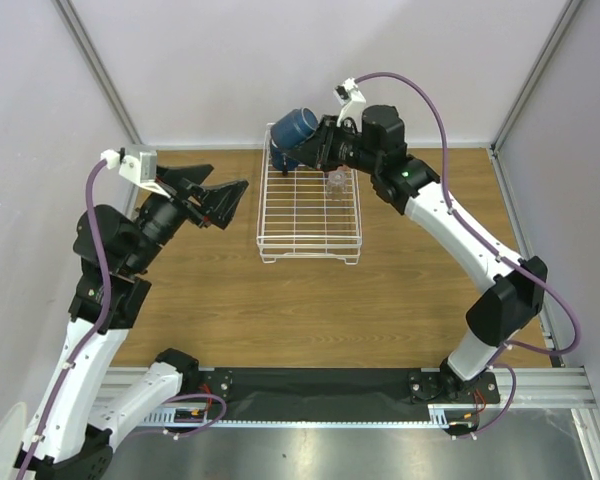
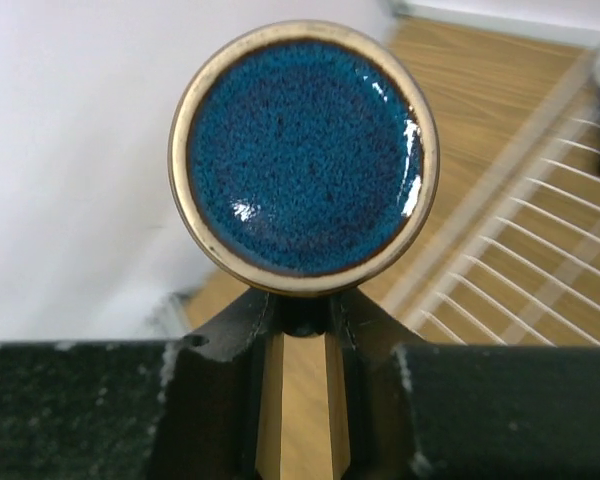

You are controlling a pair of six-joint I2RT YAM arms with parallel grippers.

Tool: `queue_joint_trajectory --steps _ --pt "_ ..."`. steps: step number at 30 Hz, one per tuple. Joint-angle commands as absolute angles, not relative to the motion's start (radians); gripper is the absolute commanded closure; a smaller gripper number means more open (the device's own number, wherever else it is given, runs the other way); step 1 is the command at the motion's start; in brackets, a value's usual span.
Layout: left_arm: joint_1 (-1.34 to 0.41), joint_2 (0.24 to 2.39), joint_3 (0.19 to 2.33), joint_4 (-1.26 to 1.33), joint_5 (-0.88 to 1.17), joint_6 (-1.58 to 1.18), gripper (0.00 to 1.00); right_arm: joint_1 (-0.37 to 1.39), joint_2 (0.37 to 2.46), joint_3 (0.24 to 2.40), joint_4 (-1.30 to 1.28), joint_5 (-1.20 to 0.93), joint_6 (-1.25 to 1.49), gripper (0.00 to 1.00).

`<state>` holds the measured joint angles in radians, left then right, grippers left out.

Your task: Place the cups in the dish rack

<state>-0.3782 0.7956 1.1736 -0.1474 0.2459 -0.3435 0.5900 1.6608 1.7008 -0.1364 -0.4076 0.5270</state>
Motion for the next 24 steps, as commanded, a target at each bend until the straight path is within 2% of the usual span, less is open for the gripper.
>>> queue_joint_trajectory --steps 1,12,24 --pt "-0.371 0.788 1.193 -0.258 0.199 -0.266 0.00 0.606 1.681 1.770 -0.190 -0.162 0.362 1.00" --pt "-0.371 0.742 1.178 -0.396 0.118 -0.149 0.00 0.660 1.868 1.871 -0.199 0.055 0.255 1.00" --pt "-0.371 0.729 1.171 -0.465 0.106 0.031 0.00 0.670 2.103 2.008 -0.199 0.255 0.264 1.00"
